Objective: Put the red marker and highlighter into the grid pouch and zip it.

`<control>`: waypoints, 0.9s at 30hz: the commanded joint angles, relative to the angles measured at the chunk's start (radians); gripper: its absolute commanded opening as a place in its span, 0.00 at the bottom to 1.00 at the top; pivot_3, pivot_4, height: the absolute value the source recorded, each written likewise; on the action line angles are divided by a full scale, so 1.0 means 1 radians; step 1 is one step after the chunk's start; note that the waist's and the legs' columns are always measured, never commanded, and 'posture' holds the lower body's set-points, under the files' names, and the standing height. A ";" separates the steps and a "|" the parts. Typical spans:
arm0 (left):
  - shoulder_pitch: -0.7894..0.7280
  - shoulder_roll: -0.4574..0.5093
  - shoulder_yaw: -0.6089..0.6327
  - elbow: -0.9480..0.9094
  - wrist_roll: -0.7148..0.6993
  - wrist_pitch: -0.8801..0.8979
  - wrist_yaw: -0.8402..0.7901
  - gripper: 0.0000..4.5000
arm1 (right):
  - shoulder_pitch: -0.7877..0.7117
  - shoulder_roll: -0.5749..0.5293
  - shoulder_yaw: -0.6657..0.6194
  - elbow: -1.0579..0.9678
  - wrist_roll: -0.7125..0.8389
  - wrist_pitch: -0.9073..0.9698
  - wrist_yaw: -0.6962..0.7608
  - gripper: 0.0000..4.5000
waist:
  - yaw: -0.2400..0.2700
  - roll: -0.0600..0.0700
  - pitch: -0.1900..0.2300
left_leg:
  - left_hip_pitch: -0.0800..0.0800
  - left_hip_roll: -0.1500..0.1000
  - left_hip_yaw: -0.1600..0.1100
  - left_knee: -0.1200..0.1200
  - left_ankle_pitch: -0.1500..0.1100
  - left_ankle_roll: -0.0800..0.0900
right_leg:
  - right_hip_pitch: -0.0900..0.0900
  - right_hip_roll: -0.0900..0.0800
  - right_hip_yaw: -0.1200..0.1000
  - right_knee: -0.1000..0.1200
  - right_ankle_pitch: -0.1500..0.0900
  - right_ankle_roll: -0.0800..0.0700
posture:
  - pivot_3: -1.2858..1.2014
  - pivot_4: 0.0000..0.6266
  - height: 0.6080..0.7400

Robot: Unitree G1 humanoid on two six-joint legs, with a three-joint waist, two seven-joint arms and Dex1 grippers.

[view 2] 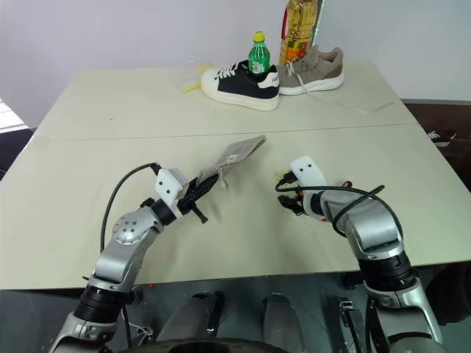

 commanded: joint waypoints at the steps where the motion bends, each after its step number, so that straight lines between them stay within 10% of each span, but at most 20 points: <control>1: 0.005 0.010 0.023 -0.044 -0.002 -0.015 0.012 0.00 | -0.039 0.000 -0.003 -0.011 0.007 -0.041 0.012 0.22 | 0.001 0.000 0.000 | 0.000 0.000 0.000 0.000 0.000 0.000 | 0.000 0.000 0.000 0.000 0.000 0.000 | 0.52 0.24 0.96; 12: 0.027 0.041 0.069 -0.074 -0.040 -0.010 0.002 0.00 | -0.102 -0.258 0.087 0.046 -0.161 -0.615 0.218 0.18 | 0.000 0.000 0.001 | 0.000 0.000 0.000 0.000 0.000 0.000 | 0.000 0.000 0.000 -0.001 0.000 0.000 | 0.52 0.24 0.96; 27: 0.081 0.064 0.077 -0.241 -0.162 0.100 -0.021 0.00 | -0.182 -0.207 0.113 0.135 -0.244 -0.805 0.328 0.18 | 0.000 0.000 0.001 | 0.000 0.001 0.000 0.000 0.000 0.000 | 0.000 0.000 0.000 -0.001 0.000 0.000 | 0.52 0.24 0.96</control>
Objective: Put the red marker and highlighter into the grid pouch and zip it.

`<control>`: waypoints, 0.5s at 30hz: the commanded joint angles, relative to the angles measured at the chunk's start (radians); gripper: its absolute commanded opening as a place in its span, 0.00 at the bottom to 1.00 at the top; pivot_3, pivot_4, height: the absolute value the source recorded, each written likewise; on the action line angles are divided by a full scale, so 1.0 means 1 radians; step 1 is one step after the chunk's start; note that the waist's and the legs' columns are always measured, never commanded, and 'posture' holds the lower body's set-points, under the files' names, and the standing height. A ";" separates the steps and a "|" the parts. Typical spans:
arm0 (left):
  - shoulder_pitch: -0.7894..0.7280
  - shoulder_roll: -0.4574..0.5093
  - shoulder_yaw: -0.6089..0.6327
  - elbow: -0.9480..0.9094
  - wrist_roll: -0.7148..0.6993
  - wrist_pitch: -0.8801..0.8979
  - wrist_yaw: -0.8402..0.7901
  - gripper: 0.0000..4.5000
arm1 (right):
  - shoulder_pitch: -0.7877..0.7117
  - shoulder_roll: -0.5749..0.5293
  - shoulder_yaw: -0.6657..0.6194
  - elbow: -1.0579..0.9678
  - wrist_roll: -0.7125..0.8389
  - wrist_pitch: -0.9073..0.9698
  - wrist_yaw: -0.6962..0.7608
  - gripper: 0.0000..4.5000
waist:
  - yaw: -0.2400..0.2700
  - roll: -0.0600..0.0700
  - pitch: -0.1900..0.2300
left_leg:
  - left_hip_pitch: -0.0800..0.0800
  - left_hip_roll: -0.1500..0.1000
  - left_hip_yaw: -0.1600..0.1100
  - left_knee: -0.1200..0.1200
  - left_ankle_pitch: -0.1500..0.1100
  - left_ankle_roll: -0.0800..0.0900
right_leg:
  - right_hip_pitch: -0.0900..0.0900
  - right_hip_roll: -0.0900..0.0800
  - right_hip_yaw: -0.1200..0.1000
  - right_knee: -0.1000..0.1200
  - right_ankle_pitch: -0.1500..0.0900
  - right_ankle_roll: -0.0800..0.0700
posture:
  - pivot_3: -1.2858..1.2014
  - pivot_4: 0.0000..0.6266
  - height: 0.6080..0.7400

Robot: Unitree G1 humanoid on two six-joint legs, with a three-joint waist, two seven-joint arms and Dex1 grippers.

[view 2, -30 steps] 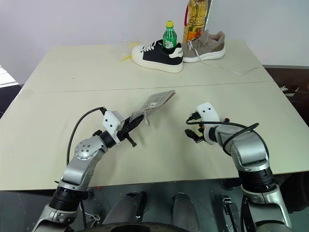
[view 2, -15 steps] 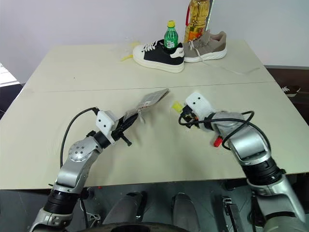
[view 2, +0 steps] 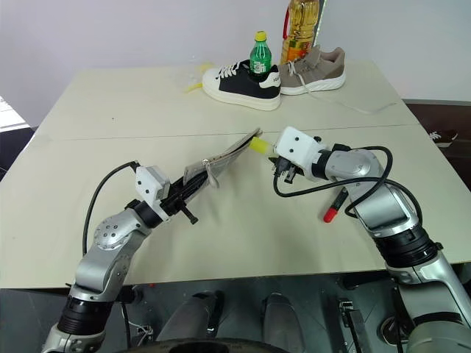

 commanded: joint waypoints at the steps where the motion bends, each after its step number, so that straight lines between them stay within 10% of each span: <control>1: 0.026 0.021 0.016 -0.060 -0.023 0.004 -0.015 0.00 | -0.039 0.000 -0.026 -0.006 -0.012 -0.024 0.019 0.18 | 0.000 0.000 0.000 | 0.000 0.000 0.000 0.000 0.000 0.000 | 0.000 0.000 0.000 0.000 0.000 0.000 | 0.52 0.24 0.96; 15: 0.038 0.035 0.004 -0.040 -0.015 -0.014 -0.043 0.00 | -0.039 -0.010 -0.021 -0.017 -0.057 -0.063 0.076 0.18 | 0.000 0.000 0.000 | 0.000 0.000 0.000 0.000 0.000 0.000 | 0.000 0.000 0.000 0.000 -0.001 -0.003 | 0.52 0.24 0.96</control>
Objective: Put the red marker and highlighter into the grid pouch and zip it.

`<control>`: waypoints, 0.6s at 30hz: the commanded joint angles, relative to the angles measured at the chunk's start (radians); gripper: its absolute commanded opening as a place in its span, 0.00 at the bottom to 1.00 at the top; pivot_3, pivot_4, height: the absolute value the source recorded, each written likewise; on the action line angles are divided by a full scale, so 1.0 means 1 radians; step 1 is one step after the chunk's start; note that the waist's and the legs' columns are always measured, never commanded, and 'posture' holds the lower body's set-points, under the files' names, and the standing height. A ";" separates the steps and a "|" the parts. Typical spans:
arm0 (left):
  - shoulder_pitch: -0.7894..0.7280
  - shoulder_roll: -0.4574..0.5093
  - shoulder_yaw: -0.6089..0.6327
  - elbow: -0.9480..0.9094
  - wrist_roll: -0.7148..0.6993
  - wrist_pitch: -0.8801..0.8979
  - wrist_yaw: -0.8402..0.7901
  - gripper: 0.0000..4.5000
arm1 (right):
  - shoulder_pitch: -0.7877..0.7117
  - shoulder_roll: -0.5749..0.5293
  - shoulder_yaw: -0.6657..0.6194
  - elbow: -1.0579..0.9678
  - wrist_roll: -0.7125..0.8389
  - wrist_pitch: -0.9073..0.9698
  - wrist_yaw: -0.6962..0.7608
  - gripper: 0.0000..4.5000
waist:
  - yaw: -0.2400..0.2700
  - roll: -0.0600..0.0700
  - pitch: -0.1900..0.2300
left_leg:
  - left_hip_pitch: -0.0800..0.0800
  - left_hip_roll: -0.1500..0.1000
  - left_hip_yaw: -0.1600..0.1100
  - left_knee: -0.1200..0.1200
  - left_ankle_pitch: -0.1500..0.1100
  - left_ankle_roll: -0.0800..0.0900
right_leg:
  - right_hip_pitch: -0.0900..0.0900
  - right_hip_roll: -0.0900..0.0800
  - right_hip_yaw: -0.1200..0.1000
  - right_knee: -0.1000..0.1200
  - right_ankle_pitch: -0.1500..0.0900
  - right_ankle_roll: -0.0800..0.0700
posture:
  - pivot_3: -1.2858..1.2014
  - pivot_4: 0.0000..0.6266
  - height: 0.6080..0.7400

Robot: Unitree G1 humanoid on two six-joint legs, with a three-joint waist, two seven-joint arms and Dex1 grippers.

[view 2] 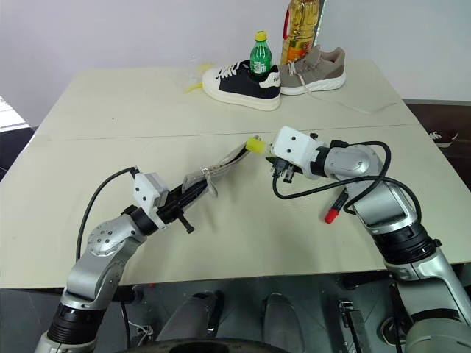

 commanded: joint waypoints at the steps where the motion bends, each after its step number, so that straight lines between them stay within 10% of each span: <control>1: -0.009 -0.002 0.006 -0.018 -0.007 -0.023 -0.006 0.00 | -0.021 -0.012 -0.018 -0.025 -0.019 -0.029 0.015 0.18 | 0.000 0.000 0.000 | 0.000 0.000 0.000 0.000 0.000 0.000 | 0.000 0.000 0.000 0.000 0.000 0.000 | 0.52 0.24 0.96; 18: -0.037 0.067 -0.021 -0.056 -0.026 0.020 -0.102 0.00 | -0.051 -0.078 0.104 -0.048 -0.208 -0.441 0.179 0.18 | -0.001 0.000 0.000 | 0.000 0.000 0.000 0.000 0.000 0.000 | 0.000 0.000 0.000 0.000 0.000 0.000 | 0.52 0.24 0.96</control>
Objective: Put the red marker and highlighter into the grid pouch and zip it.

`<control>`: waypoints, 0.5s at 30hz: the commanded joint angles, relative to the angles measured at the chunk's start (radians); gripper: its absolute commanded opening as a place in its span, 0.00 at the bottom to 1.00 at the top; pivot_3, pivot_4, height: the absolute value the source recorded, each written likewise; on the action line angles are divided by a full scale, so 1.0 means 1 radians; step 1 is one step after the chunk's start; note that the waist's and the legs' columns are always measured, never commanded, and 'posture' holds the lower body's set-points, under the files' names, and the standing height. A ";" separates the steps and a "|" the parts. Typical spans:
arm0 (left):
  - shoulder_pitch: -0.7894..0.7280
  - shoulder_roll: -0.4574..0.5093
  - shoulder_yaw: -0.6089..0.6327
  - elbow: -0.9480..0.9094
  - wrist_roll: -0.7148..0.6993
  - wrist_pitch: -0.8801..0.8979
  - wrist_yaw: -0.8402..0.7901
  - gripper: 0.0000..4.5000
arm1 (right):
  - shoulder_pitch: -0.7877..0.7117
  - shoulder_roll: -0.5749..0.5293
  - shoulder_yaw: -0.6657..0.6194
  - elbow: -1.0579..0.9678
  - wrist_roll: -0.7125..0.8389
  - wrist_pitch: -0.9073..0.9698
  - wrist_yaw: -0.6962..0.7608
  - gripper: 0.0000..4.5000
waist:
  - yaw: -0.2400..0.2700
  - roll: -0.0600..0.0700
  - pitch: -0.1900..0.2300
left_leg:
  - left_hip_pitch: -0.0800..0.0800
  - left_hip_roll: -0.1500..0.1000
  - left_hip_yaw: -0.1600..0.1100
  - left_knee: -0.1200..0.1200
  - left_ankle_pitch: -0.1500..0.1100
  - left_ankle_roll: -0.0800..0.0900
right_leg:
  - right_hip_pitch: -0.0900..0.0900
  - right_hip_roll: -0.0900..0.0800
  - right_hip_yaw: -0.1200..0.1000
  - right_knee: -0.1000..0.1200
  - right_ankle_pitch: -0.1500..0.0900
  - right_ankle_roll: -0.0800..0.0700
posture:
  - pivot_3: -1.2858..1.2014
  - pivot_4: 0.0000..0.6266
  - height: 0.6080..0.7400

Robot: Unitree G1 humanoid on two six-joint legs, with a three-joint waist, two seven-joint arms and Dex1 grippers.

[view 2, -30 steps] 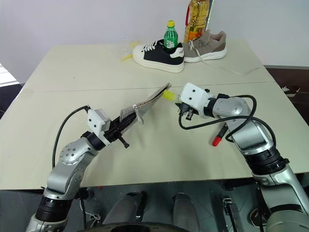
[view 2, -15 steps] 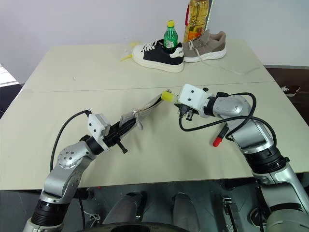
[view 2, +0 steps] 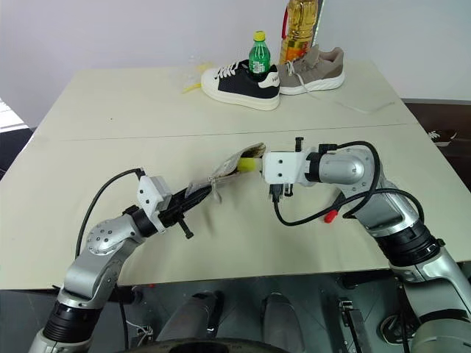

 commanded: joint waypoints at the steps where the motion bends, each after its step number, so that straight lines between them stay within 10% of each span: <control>1: -0.032 0.021 -0.004 -0.059 -0.031 0.013 -0.034 0.00 | -0.044 -0.024 0.035 -0.032 -0.051 -0.162 0.046 0.18 | 0.000 0.000 0.000 | 0.000 0.000 0.000 0.000 0.000 0.000 | 0.000 0.000 0.000 0.000 0.000 0.000 | 0.52 0.24 0.96; 13: -0.069 0.051 -0.015 -0.085 -0.046 0.070 -0.078 0.00 | -0.078 0.018 0.051 0.043 -0.101 -0.389 0.068 0.18 | 0.000 0.000 0.000 | 0.000 0.000 0.000 0.000 0.000 0.000 | 0.000 0.000 0.000 0.000 0.000 0.000 | 0.52 0.24 0.96; 15: -0.068 0.051 -0.013 -0.086 -0.044 0.072 -0.073 0.00 | -0.080 0.015 0.029 0.059 -0.084 -0.379 0.073 0.41 | 0.000 0.000 0.000 | 0.000 0.000 0.000 0.000 0.000 0.000 | 0.000 0.000 0.000 0.000 0.000 0.000 | 0.52 0.24 0.96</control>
